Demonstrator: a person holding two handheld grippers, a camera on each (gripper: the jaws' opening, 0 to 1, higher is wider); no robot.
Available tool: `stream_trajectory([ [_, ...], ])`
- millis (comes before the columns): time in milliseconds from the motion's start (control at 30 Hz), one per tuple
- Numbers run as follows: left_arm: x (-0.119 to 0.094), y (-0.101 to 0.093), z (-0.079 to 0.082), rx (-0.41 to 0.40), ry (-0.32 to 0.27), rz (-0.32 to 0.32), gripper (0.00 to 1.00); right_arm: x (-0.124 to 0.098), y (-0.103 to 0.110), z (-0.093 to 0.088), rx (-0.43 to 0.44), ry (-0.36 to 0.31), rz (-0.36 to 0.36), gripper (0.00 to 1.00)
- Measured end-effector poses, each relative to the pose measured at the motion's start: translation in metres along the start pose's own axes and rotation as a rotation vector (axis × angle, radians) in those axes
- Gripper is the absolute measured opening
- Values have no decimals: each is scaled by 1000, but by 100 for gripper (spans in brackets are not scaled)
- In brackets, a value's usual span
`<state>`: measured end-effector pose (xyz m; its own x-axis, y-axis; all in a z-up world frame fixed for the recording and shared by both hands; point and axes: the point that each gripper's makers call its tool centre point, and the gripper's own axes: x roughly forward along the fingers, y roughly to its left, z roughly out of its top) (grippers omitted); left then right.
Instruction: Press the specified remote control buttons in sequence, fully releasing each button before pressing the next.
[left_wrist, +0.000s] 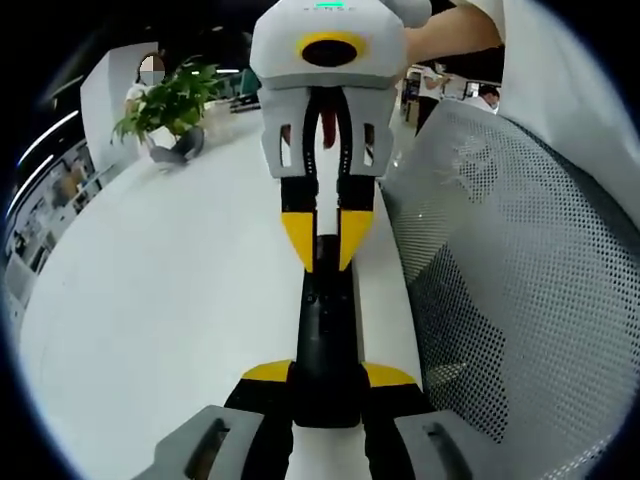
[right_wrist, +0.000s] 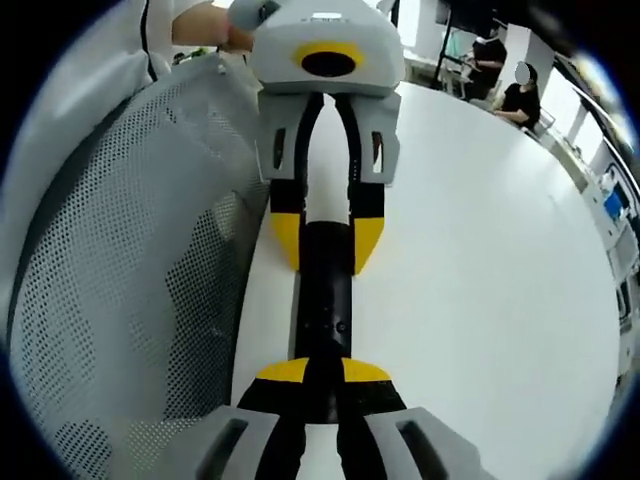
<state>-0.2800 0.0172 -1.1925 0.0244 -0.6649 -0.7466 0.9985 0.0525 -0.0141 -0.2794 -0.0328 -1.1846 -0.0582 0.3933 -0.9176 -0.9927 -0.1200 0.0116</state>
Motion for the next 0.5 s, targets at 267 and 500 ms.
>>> stream_trajectory([
  [267, 0, 0, 0, 0, -6, -1, 25, -3, -1, -1, 86, -137, -67, 6],
  [500, 0, 0, 0, 3, -6, -3, 25, -4, -2, -1, 128, -213, -98, 6],
])
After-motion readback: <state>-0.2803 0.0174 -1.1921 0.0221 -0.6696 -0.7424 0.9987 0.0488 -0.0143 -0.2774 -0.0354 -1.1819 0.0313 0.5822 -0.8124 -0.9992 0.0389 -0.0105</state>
